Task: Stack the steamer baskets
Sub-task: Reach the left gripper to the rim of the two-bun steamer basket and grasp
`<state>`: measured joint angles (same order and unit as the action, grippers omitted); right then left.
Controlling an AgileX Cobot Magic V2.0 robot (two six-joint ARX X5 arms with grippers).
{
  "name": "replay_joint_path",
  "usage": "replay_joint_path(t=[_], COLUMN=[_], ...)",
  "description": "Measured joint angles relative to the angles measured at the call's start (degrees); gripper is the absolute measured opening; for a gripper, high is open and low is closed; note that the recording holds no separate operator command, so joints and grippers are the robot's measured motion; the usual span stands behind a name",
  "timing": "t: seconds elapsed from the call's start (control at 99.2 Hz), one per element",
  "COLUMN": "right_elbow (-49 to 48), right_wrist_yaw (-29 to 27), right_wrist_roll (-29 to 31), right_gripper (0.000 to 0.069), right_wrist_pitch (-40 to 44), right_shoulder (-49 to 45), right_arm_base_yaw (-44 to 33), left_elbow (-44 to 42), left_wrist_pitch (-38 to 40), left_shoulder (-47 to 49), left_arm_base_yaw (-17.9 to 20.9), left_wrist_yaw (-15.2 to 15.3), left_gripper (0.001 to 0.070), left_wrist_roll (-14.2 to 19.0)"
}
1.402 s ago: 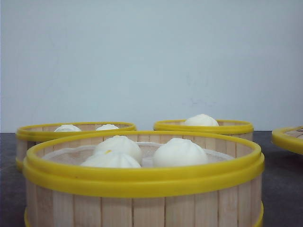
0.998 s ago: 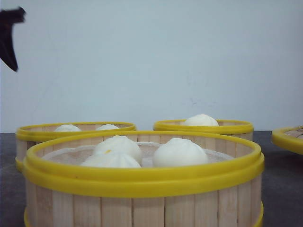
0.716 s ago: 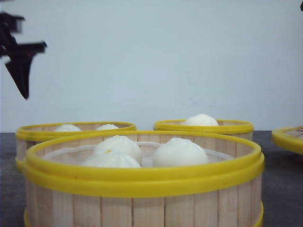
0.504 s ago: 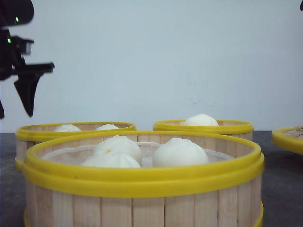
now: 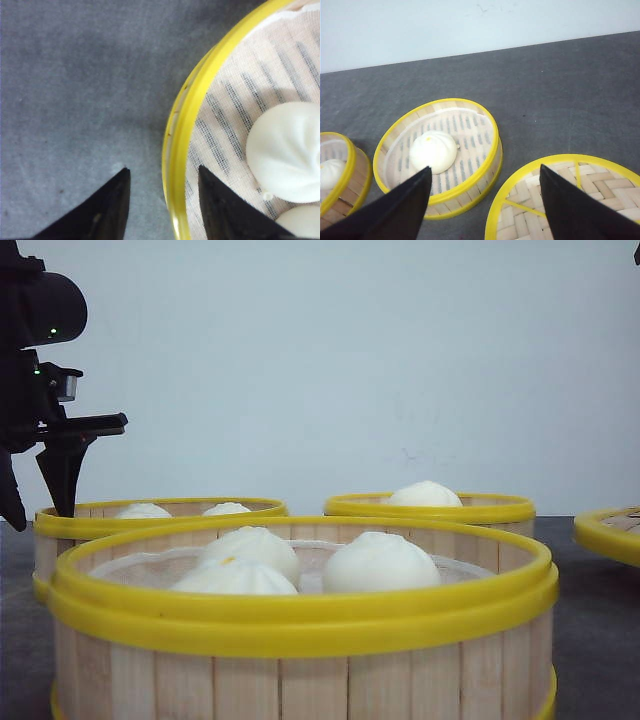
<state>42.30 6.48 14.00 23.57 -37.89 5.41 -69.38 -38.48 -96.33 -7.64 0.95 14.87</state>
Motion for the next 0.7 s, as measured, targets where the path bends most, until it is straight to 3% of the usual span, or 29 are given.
replay_joint_path(t=[0.292,0.444,0.696], right_elbow=[0.0,0.0,0.0], right_wrist_yaw=[0.0,0.0,0.0], right_wrist_roll=[0.4,1.1,1.3], right_gripper=[0.0425,0.0425,0.0425], right_wrist_pitch=[0.0,0.0,0.0], right_shoulder=[0.0,0.0,0.0], right_arm_base_yaw=[0.0,0.0,0.0], left_elbow=[-0.1,-0.1,-0.1], left_wrist_pitch=[0.7,0.8,1.6], left_shoulder=[-2.5,-2.5,-2.7], left_arm_base_yaw=[0.0,-0.1,-0.4], left_wrist_yaw=[-0.9,-1.0,-1.2], left_gripper=[0.0227,0.0102,0.0032], left_wrist_roll=[0.9,1.1,1.1])
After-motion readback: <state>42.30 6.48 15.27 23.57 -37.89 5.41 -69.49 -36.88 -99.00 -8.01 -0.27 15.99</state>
